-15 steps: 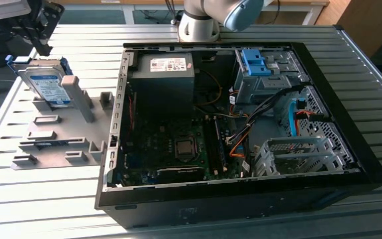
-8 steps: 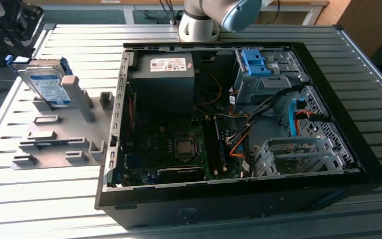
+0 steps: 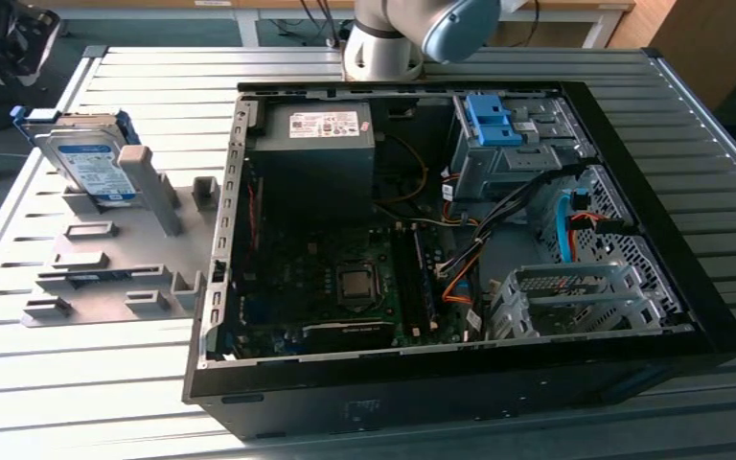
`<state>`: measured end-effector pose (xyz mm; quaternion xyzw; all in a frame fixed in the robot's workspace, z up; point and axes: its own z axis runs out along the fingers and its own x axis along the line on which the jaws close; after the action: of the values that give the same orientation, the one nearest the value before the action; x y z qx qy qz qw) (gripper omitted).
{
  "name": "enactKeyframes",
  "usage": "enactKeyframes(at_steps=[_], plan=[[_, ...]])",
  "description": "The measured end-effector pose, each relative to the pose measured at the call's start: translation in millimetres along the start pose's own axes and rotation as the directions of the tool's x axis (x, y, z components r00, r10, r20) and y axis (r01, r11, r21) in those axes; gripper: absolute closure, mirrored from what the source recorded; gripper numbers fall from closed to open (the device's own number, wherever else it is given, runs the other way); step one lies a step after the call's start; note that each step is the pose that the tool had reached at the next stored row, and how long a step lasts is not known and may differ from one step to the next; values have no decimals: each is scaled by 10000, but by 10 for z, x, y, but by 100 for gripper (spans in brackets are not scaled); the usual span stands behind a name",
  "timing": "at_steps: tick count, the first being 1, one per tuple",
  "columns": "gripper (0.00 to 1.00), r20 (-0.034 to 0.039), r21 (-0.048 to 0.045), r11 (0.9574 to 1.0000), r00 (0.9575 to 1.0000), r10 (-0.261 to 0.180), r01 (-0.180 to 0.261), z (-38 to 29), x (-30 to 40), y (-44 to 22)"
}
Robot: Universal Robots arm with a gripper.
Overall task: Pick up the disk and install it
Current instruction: 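Reach for the disk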
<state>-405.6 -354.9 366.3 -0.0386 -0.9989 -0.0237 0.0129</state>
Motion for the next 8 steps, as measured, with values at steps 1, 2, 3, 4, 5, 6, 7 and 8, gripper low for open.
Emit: enactKeyframes(at_steps=[1, 2, 3, 4, 5, 6, 7, 8], plan=[[89, 8, 1, 10000, 10000, -1, 1, 9, 12, 23], [89, 19, 0, 10000, 10000, -2, 2, 17, 23, 43], [89, 28, -2, 10000, 10000, -3, 3, 23, 35, 57], [89, 28, 0, 10000, 10000, -2, 2, 26, 48, 60], [89, 29, -1, 10000, 10000, -2, 2, 26, 48, 60], [89, 29, 0, 10000, 10000, -3, 3, 26, 48, 60], [89, 29, -1, 10000, 10000, -3, 3, 26, 48, 60], [89, 29, -1, 10000, 10000, -3, 3, 26, 48, 60]])
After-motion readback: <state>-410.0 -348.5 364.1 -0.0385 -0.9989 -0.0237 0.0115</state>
